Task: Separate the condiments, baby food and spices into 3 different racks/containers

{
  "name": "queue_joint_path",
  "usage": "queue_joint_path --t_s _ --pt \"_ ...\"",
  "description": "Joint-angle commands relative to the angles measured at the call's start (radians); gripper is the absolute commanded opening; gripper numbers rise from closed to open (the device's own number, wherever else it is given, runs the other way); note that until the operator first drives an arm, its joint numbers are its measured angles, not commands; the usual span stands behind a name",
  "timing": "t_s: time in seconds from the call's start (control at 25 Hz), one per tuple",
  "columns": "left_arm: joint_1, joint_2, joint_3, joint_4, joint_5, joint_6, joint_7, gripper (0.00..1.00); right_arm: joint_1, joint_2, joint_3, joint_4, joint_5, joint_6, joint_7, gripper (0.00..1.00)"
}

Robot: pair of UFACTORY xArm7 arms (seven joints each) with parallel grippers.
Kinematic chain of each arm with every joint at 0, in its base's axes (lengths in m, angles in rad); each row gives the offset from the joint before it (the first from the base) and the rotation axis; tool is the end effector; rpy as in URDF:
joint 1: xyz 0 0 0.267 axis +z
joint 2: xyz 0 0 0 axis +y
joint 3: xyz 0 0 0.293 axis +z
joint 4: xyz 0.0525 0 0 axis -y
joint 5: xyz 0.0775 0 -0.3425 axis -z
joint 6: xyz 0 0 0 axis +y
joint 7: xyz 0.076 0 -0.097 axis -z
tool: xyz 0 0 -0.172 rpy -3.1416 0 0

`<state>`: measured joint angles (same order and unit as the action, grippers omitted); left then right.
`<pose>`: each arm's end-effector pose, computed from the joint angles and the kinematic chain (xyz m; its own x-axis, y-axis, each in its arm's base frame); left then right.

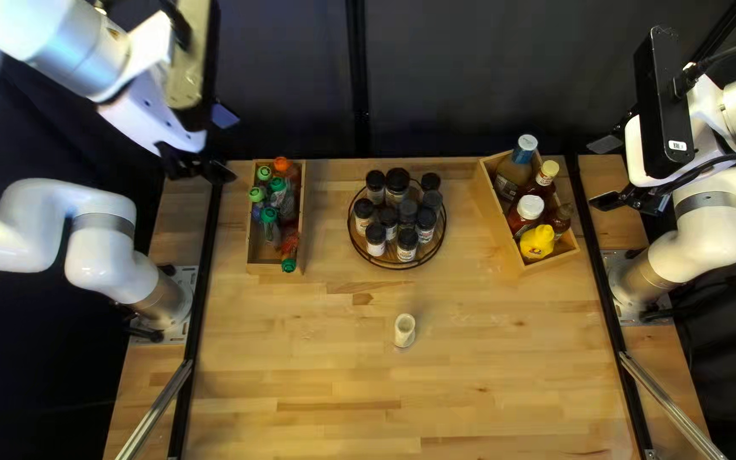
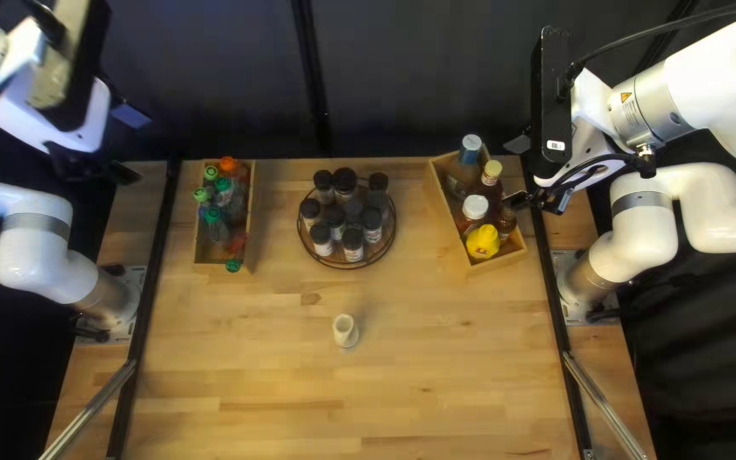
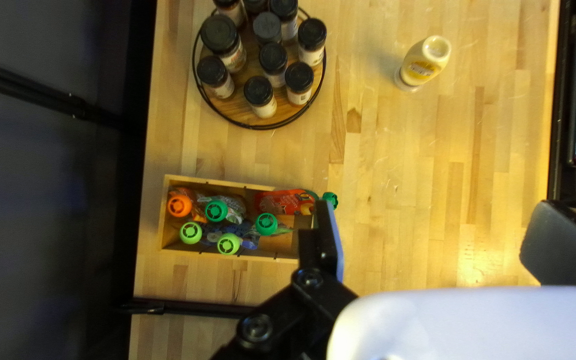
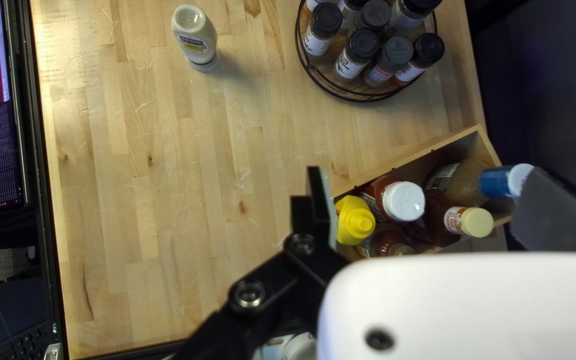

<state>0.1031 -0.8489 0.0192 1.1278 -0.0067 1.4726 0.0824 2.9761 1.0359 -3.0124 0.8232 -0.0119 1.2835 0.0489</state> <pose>0.2932 0.0358 0.5076 0.8753 0.0266 0.4829 0.0410 -0.9990 -0.0192 0.2921 -0.0118 0.4471 0.8370 -0.0686 0.5429 -0.1429 -0.9851 0.0958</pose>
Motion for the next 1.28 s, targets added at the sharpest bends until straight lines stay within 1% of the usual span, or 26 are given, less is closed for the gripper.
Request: queue_joint_path --t_s 0.04,0.52,0.56,0.64,0.76,0.92,0.96,1.08,1.28 --pt "0.000 -0.001 0.000 0.000 0.000 0.000 0.000 1.00 0.000 0.000 0.000 0.000 0.000 0.000 0.000 1.00" --pt "0.000 -0.001 0.000 0.000 0.000 0.000 0.000 1.00 0.000 0.000 0.000 0.000 0.000 0.000 0.000 1.00" --pt "0.000 -0.001 0.000 0.000 0.000 0.000 0.000 1.00 0.000 0.005 0.014 -0.010 -0.010 -0.013 -0.002 1.00" --pt "0.000 -0.001 0.000 0.000 0.000 0.000 0.000 1.00 -0.003 -0.033 0.016 -0.006 -0.007 -0.052 0.000 1.00" --pt "0.000 -0.001 0.000 0.000 0.000 0.000 0.000 1.00 0.000 -0.139 0.014 0.028 0.005 -0.127 -0.008 1.00" --pt "0.000 -0.001 0.000 0.000 0.000 0.000 0.000 1.00 0.012 -0.247 0.011 0.056 0.024 -0.197 -0.023 1.00" --pt "0.000 -0.001 0.000 0.000 0.000 0.000 0.000 1.00 0.017 -0.293 0.020 0.066 0.034 -0.228 -0.020 1.00" --pt "0.000 -0.001 0.000 0.000 0.000 0.000 0.000 1.00 0.019 -0.396 0.059 0.093 0.045 -0.278 0.017 1.00" --pt "0.000 -0.001 0.000 0.000 0.000 0.000 0.000 1.00 0.031 -0.565 0.134 0.157 0.055 -0.307 0.081 1.00"
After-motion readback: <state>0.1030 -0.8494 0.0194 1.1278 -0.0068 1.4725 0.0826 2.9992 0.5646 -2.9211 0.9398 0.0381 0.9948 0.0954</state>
